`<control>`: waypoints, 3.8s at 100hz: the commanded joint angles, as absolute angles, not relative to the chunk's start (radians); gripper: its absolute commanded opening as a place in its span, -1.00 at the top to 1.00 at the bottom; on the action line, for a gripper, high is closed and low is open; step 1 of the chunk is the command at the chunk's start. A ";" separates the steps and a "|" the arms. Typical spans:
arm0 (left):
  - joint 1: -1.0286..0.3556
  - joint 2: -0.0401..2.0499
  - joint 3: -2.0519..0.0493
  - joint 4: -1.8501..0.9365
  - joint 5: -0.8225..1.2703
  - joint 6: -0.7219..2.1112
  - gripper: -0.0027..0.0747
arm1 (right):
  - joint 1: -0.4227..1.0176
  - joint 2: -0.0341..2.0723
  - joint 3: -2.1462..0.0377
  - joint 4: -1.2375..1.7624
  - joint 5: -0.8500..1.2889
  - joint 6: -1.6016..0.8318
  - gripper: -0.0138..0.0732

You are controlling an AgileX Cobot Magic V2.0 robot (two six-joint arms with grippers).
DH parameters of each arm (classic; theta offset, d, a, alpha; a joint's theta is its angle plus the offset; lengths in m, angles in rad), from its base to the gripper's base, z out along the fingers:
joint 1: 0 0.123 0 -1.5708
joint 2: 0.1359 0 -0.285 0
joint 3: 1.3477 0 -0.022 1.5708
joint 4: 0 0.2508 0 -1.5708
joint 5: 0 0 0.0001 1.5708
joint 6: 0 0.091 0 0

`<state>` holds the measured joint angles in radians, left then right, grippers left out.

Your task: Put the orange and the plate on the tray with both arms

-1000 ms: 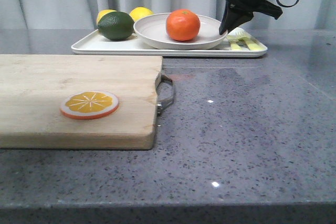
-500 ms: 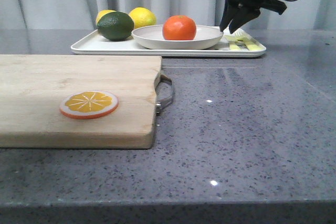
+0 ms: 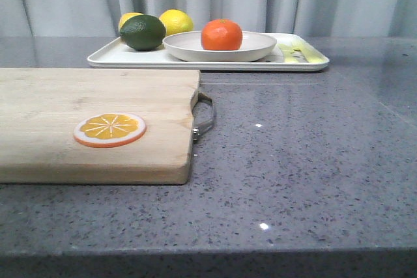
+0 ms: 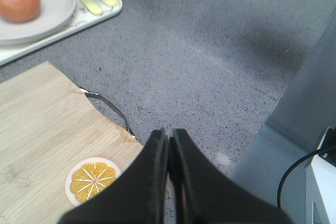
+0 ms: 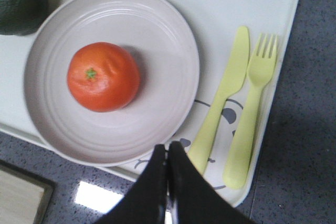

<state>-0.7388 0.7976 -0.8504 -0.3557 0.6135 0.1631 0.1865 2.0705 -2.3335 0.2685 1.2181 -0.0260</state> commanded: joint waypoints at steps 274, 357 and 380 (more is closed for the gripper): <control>-0.739 0.586 -0.531 -0.382 0.193 0.164 0.98 | 0.242 0.362 -0.562 0.181 0.481 -0.099 0.86; -0.449 0.316 -0.286 -0.239 0.039 0.164 0.98 | 0.242 0.362 -0.562 0.181 0.481 -0.099 0.86; -0.205 0.079 -0.110 -0.215 0.017 0.164 0.98 | 0.242 0.362 -0.562 0.181 0.481 -0.099 0.86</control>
<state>-0.2781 0.1328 -0.1292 -0.2262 0.1072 0.1631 0.2462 0.3544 -0.5378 0.1857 0.5644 -0.0908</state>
